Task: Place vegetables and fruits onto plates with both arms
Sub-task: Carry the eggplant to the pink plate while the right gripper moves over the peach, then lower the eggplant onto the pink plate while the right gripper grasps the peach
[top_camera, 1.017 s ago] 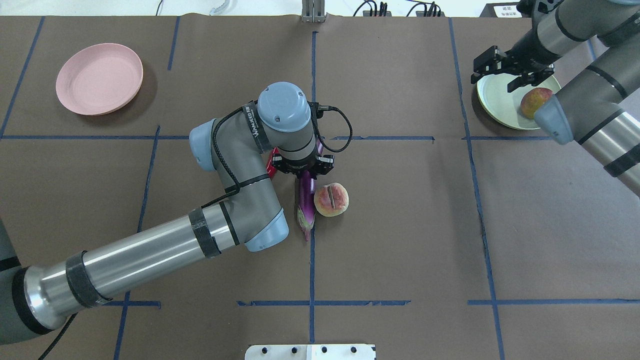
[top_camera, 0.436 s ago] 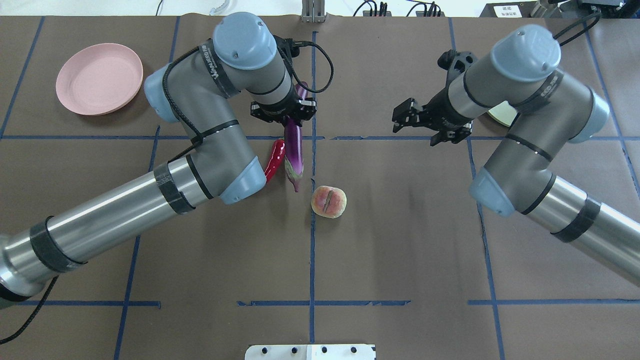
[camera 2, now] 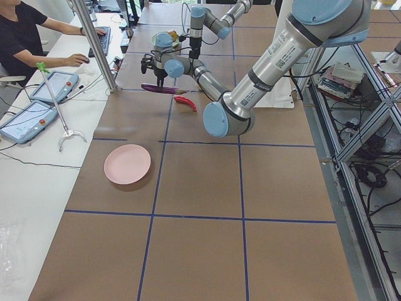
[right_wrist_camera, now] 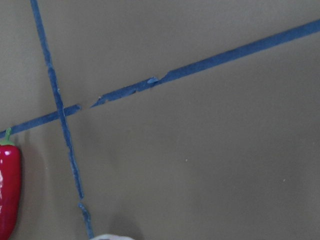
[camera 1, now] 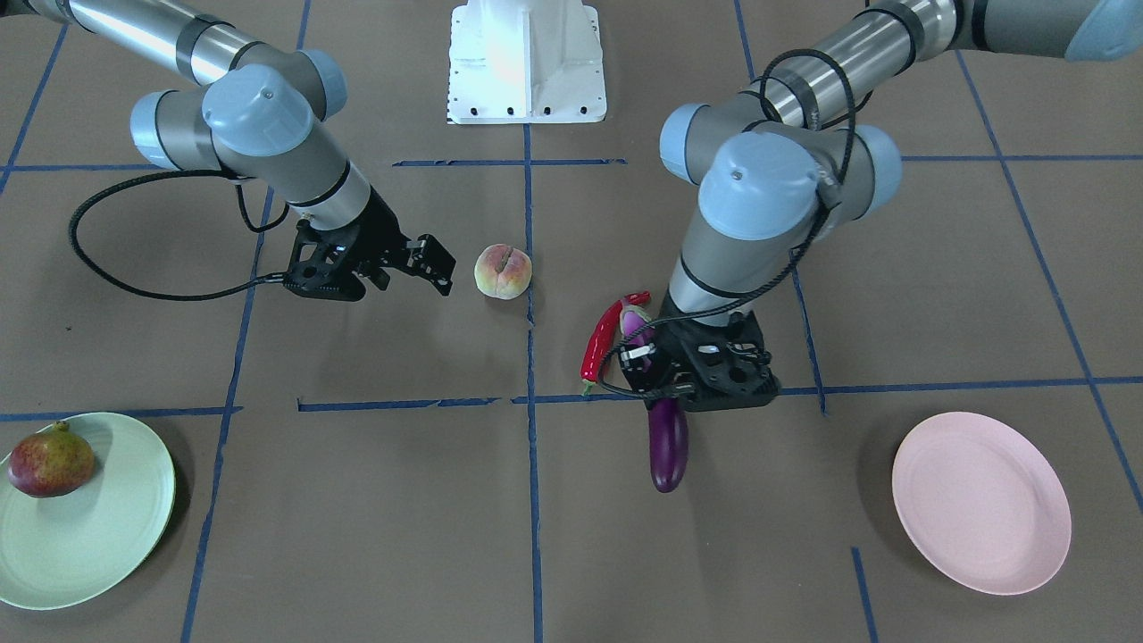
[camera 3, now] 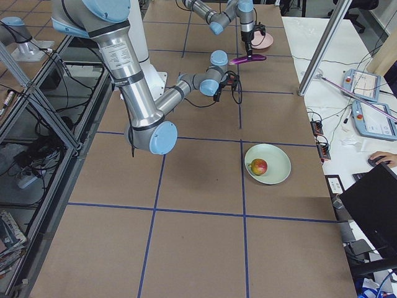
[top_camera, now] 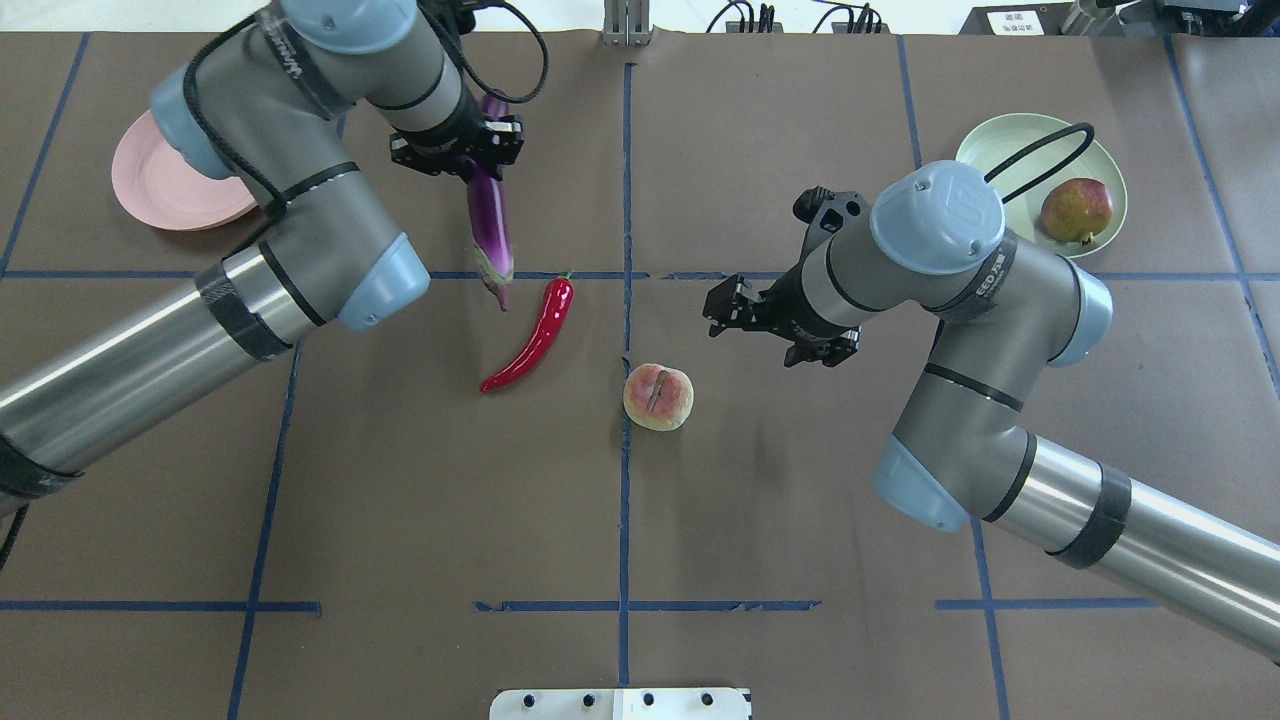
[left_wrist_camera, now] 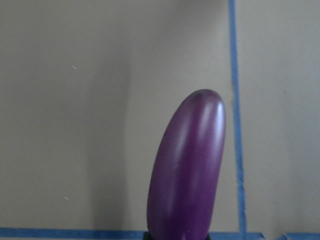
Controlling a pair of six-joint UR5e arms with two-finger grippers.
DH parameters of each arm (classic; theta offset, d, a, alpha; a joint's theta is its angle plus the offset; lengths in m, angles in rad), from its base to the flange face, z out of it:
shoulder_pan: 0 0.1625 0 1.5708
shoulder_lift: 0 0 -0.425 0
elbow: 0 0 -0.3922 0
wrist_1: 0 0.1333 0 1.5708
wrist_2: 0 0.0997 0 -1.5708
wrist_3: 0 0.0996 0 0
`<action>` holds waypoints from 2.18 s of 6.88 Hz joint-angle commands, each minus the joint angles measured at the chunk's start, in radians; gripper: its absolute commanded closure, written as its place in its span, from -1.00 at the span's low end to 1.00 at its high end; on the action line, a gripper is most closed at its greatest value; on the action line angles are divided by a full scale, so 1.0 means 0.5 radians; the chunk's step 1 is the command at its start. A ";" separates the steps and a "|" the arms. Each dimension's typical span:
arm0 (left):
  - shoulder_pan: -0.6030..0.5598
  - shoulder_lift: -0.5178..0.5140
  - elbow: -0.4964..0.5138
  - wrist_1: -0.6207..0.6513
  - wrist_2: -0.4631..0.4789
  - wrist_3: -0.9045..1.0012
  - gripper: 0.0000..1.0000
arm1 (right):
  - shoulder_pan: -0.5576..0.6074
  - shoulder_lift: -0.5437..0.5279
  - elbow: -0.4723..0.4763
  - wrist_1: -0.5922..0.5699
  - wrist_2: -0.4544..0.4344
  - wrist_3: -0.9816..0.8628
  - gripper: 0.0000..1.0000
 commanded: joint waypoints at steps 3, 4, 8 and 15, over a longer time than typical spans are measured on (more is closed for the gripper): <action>-0.419 0.244 0.164 -0.016 -0.108 0.541 0.99 | -0.148 0.271 0.025 -0.419 -0.107 0.124 -1.00; -0.495 0.260 0.286 -0.016 -0.111 0.640 0.99 | -0.164 0.320 0.022 -0.530 -0.128 0.124 -1.00; -0.570 0.260 0.918 -0.383 -0.222 0.723 0.90 | -0.173 0.385 0.007 -0.666 -0.168 0.121 -1.00; -0.772 0.382 0.715 -0.513 -0.531 0.690 -1.00 | -0.241 0.560 -0.278 -0.733 -0.300 0.109 -1.00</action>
